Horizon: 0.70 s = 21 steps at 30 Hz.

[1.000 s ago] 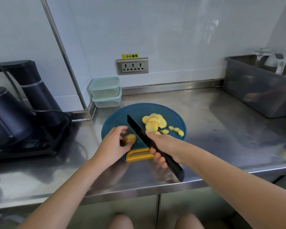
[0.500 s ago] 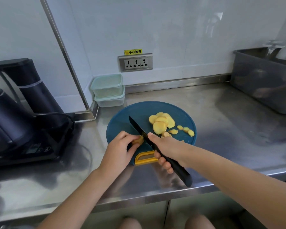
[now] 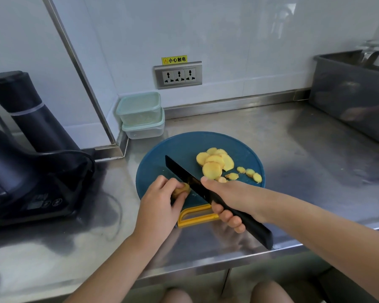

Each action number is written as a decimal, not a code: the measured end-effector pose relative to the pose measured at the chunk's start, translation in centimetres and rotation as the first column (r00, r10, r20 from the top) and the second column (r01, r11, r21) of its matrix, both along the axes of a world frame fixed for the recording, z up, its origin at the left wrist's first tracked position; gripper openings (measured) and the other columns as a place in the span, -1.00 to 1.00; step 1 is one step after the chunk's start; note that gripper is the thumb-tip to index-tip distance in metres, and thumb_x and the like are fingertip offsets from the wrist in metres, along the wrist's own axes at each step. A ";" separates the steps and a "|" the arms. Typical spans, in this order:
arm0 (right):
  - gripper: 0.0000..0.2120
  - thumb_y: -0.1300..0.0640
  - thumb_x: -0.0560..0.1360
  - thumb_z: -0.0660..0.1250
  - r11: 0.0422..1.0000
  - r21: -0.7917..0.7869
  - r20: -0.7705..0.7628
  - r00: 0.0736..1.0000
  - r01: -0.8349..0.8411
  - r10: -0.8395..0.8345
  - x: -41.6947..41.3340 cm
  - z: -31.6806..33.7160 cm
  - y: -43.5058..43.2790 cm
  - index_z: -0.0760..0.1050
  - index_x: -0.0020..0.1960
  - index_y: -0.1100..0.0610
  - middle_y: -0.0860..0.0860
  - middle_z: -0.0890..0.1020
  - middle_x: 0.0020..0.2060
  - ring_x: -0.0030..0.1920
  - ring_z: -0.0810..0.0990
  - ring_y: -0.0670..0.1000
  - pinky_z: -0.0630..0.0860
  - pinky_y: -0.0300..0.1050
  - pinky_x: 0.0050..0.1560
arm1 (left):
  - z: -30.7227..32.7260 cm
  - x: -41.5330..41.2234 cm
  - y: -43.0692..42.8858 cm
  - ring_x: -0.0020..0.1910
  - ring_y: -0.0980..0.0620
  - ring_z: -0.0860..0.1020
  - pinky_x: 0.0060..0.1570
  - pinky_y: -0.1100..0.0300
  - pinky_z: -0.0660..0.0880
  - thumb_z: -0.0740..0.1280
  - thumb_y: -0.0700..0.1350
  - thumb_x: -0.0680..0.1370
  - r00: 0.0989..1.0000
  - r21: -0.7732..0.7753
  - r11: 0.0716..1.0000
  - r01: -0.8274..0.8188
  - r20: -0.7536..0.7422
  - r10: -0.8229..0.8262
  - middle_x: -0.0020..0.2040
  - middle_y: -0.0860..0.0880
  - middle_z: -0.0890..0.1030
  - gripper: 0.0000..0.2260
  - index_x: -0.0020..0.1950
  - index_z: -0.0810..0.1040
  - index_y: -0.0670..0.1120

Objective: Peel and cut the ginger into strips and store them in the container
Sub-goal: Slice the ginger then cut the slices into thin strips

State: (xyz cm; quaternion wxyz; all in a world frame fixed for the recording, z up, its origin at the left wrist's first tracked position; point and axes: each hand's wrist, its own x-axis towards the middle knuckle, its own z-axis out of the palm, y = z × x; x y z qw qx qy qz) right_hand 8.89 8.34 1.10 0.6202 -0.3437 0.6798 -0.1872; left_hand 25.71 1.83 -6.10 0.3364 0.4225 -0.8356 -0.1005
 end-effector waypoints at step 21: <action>-0.40 -0.40 0.53 0.03 1.000 0.012 -0.130 0.991 -0.009 0.011 1.4 0.8 0.4 0.31 -0.34 0.11 -0.02 0.33 -0.56 -0.61 0.26 -0.06 0.26 -0.28 -0.56 | 0.7 -0.3 0.3 -0.28 0.12 0.36 -0.34 0.48 0.15 0.44 -0.13 0.46 0.997 -0.002 1.000 -0.027 0.079 0.027 -0.23 0.12 0.34 -0.90 -0.05 0.61 -0.06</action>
